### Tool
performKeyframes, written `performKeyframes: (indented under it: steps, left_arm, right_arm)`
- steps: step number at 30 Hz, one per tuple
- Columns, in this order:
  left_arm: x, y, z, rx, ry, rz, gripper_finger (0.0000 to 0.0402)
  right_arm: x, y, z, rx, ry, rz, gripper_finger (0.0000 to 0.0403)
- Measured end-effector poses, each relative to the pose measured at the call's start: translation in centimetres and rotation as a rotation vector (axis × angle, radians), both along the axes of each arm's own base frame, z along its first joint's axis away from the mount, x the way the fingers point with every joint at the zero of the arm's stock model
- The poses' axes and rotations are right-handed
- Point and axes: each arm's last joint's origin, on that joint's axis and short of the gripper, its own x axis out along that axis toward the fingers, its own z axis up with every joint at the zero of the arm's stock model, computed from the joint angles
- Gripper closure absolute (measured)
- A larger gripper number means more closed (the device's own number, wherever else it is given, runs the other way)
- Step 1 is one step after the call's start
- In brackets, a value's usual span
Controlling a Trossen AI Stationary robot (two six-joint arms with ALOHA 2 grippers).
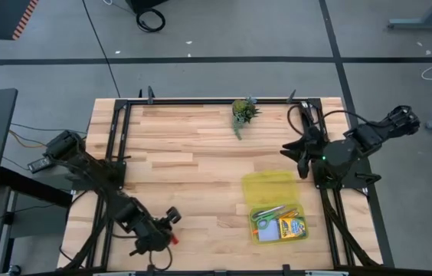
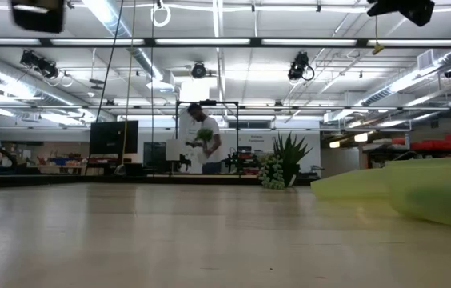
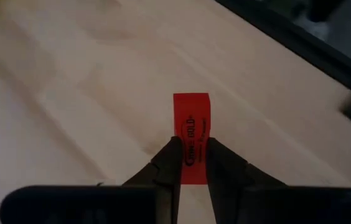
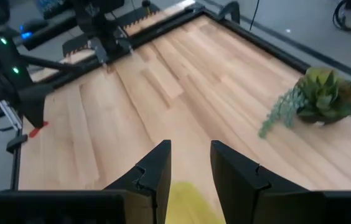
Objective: Pack school essentials
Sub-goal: Put the red eraser into the yellow supply box
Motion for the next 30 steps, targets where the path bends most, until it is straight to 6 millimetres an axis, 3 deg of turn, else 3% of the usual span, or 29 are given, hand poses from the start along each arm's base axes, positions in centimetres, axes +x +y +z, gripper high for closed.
performKeyframes:
  steps: [6, 18, 23, 30]
  left_arm:
    - [2.4, 1.5, 1.5, 0.03, -0.086, 0.082, 0.0342]
    - [7.1, 4.5, 4.4, 0.03, -0.345, 0.19, 0.0341]
    - [9.3, 5.2, 4.4, 0.018, -0.445, 0.235, 0.0337]
    - [13.4, 5.0, 4.0, 0.083, -0.456, 0.225, 0.0336]
  right_arm:
    - [0.1, 0.1, -1.9, 0.043, 0.046, 0.004, 0.0283]
    - [0.3, 0.5, -3.4, 0.106, 0.091, 0.047, 0.0283]
    - [-0.1, 0.3, -3.1, 0.114, 0.075, 0.049, 0.0283]
    - [-1.1, -0.3, -2.8, 0.114, 0.045, 0.038, 0.0283]
